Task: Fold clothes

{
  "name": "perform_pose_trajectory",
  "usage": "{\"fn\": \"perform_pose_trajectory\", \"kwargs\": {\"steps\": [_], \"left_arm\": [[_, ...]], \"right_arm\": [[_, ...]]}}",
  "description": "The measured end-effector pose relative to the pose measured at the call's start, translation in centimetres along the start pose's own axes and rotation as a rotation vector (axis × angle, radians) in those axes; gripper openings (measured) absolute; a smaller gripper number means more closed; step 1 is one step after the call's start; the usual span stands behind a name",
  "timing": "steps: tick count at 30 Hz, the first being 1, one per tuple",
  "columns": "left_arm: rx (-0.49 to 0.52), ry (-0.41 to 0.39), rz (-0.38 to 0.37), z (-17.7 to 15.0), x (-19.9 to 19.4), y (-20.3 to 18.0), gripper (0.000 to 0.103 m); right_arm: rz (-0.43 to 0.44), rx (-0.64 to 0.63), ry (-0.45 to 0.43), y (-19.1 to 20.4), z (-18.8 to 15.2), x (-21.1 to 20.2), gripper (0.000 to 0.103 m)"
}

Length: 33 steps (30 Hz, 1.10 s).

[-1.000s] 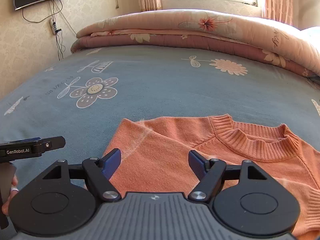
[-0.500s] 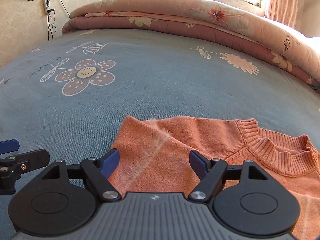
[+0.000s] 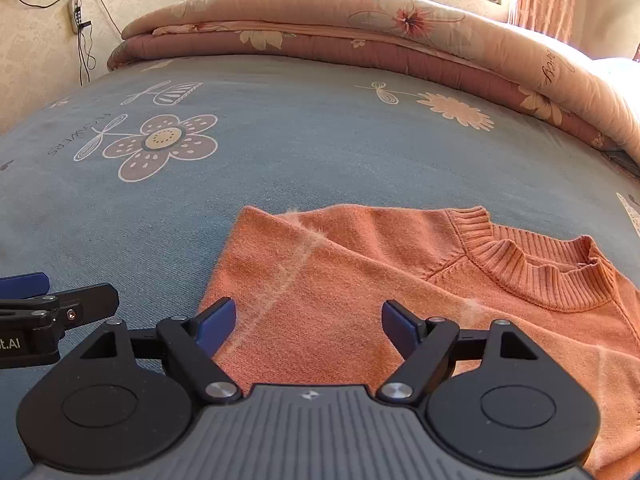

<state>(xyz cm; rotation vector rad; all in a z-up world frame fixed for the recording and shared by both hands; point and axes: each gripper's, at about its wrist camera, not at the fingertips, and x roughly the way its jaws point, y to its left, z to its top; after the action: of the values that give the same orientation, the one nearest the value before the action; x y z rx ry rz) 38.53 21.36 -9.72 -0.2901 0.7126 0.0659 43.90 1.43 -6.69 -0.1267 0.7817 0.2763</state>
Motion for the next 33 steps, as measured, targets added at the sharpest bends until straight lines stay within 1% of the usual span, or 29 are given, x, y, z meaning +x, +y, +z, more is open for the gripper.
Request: {"fn": "perform_pose_trajectory", "kwargs": {"steps": [4, 6, 7, 10, 12, 14, 15, 17, 19, 21, 22, 23, 24, 26, 28, 31, 33], "left_arm": [[0.014, 0.002, -0.003, -0.2, -0.1, -1.1, 0.101], [0.035, 0.008, -0.039, -0.6, -0.3, -2.4, 0.101], [0.051, 0.011, -0.064, -0.8, -0.4, -3.1, 0.101], [0.141, 0.012, -0.114, -1.6, -0.6, -5.7, 0.101], [0.212, 0.009, -0.116, -2.3, -0.6, -7.3, 0.101], [0.286, 0.005, -0.104, -3.1, -0.6, -8.6, 0.101], [0.318, 0.003, -0.092, -3.4, -0.5, -9.1, 0.102], [0.350, -0.007, -0.067, -3.8, -0.4, -9.8, 0.102], [0.344, 0.002, -0.071, -4.0, -0.3, -10.0, 0.102], [0.324, 0.016, -0.097, -4.0, -0.1, -9.8, 0.102], [0.316, 0.021, -0.106, -4.0, -0.1, -9.6, 0.102], [0.311, 0.025, -0.111, -4.0, 0.0, -9.6, 0.102], [0.315, 0.025, -0.109, -4.0, 0.0, -9.5, 0.102], [0.325, 0.023, -0.105, -4.2, 0.1, -9.6, 0.102], [0.328, 0.019, -0.102, -4.2, 0.0, -9.6, 0.102], [0.338, 0.006, -0.090, -4.2, -0.4, -10.0, 0.102], [0.350, -0.010, -0.061, -4.2, -0.7, -10.6, 0.102]], "right_arm": [[-0.017, 0.022, -0.035, -1.6, -0.5, -2.4, 0.084], [-0.035, 0.037, -0.065, -3.3, -1.0, -3.6, 0.084], [-0.033, 0.064, -0.064, -4.8, -1.3, -3.8, 0.084], [-0.026, 0.147, -0.059, -9.2, -2.4, -4.4, 0.084], [-0.012, 0.250, -0.042, -12.5, -3.3, -4.1, 0.084], [0.027, 0.376, -0.009, -16.4, -4.7, -3.8, 0.084], [0.026, 0.431, -0.011, -17.9, -5.2, -4.1, 0.084], [0.025, 0.539, -0.017, -20.8, -6.4, -4.6, 0.084], [0.015, 0.593, -0.041, -21.9, -6.9, -6.1, 0.084], [0.064, 0.604, -0.071, -22.1, -7.4, -7.2, 0.085], [0.097, 0.595, -0.075, -21.8, -7.6, -7.6, 0.088], [0.109, 0.581, -0.067, -21.5, -7.9, -7.7, 0.088], [0.101, 0.568, -0.052, -21.4, -8.2, -7.6, 0.088], [0.047, 0.562, -0.012, -21.7, -9.0, -7.1, 0.087], [0.026, 0.603, -0.036, -22.7, -10.0, -8.0, 0.086], [0.023, 0.597, -0.065, -23.1, -11.0, -10.5, 0.087], [0.064, 0.586, -0.075, -23.4, -11.8, -11.8, 0.087]]}}
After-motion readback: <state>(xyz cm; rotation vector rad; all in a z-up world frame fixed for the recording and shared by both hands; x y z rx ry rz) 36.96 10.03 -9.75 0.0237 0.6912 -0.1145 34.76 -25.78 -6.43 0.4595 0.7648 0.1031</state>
